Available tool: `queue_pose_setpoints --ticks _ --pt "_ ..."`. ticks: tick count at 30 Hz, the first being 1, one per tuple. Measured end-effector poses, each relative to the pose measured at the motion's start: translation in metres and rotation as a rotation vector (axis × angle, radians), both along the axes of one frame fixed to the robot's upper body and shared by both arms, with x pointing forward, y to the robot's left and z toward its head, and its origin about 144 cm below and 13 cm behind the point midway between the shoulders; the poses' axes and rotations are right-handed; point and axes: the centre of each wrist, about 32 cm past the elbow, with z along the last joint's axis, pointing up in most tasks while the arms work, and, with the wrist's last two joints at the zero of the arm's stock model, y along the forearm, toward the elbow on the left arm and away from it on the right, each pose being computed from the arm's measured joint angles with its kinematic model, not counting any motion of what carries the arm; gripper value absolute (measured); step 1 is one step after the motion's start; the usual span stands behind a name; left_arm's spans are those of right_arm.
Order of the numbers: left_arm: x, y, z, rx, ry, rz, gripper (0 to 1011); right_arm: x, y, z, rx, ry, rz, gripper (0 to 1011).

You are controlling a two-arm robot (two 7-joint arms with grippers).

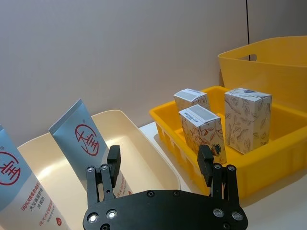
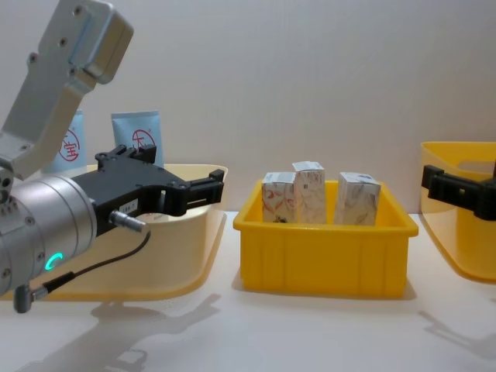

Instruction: Bimanual collaborative sorting of washing and personal care products

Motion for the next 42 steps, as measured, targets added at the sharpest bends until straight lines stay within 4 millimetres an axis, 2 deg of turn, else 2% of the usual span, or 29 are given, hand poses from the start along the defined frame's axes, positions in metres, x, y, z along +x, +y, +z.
queue_pose_setpoints --ticks 28,42 --pt "0.0 0.001 0.0 0.0 0.001 -0.001 1000 0.0 0.0 0.0 0.0 0.0 0.0 1001" --pt "0.006 0.017 0.005 -0.015 0.037 -0.002 1000 0.0 0.0 0.0 0.0 0.0 0.0 1001"
